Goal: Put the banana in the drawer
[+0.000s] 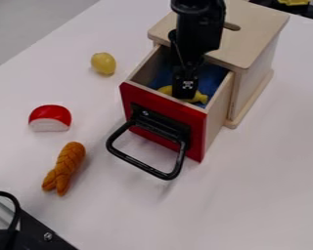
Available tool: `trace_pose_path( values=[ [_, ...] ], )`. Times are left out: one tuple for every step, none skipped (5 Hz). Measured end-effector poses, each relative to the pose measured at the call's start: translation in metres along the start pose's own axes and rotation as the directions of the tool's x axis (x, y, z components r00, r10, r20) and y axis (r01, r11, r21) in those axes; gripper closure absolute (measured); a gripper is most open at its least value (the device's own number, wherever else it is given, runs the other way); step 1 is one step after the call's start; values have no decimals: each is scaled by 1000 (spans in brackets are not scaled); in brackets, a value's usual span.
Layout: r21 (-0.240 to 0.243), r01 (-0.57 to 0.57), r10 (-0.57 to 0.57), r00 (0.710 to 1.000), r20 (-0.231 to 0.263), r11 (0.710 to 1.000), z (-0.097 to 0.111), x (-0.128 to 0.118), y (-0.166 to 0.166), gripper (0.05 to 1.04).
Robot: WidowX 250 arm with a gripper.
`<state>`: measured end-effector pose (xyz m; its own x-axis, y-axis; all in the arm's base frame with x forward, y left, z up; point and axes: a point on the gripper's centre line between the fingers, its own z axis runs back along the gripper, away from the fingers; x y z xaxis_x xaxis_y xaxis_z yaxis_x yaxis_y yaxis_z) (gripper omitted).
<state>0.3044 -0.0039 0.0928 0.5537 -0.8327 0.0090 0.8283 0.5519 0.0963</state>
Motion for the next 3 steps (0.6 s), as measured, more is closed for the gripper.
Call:
trace_pose_path(
  values=[
    [60, -4, 2, 999, 42, 998, 29, -2, 0, 94],
    [98, -12, 6, 998, 65, 995, 50, -11, -9, 94],
    [117, -13, 5, 997, 75, 993, 55, -12, -9, 94]
  ],
)
